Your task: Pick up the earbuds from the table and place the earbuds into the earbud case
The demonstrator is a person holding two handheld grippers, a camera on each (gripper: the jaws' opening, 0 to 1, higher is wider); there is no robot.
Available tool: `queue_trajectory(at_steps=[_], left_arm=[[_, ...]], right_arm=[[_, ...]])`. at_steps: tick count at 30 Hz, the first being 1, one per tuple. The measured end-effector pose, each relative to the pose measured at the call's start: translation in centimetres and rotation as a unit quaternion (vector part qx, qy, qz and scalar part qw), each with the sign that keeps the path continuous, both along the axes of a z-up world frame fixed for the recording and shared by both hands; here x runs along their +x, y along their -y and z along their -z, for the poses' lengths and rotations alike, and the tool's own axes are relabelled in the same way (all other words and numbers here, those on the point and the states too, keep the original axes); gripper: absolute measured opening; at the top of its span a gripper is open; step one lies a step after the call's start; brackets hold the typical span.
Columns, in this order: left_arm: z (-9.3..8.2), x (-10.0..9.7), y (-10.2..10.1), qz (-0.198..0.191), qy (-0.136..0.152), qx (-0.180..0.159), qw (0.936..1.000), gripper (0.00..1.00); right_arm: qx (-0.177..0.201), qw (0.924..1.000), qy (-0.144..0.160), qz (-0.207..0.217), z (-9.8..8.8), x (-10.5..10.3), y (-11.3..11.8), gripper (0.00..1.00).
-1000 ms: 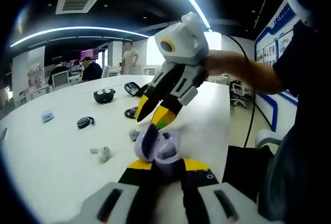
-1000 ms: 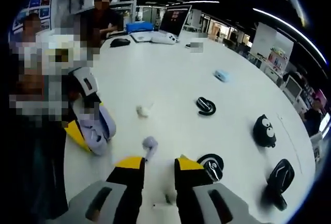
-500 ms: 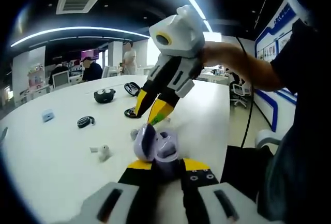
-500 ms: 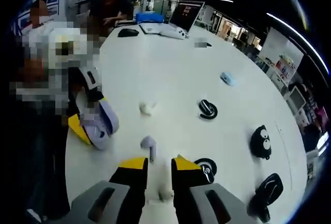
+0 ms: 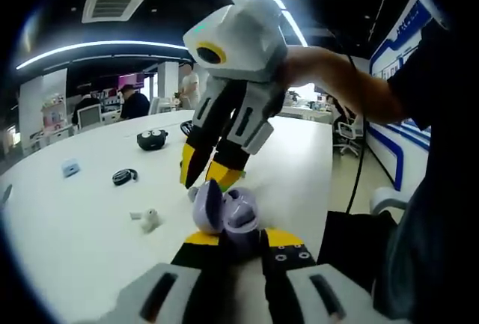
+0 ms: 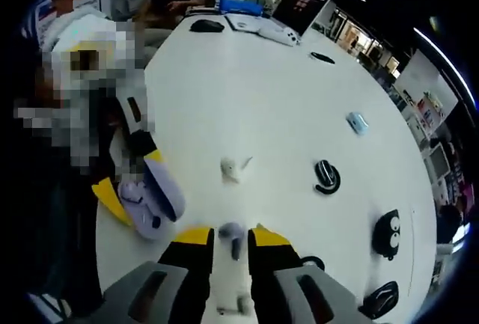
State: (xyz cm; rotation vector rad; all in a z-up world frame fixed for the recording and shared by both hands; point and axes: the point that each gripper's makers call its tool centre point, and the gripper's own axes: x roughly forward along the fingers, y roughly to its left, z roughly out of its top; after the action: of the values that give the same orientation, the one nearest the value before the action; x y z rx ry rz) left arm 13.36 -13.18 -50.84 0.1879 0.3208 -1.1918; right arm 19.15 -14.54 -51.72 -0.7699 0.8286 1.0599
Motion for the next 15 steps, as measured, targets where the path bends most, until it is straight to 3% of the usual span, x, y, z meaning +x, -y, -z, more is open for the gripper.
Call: queue_trajectory(at_steps=[15], left_arm=[[-0.01, 0.17, 0.03, 0.006, 0.003, 0.006, 1.0, 0.21]], right_arm=[[-0.005, 0.9999, 0.004, -0.008, -0.11, 0.27, -0.22, 0.12]])
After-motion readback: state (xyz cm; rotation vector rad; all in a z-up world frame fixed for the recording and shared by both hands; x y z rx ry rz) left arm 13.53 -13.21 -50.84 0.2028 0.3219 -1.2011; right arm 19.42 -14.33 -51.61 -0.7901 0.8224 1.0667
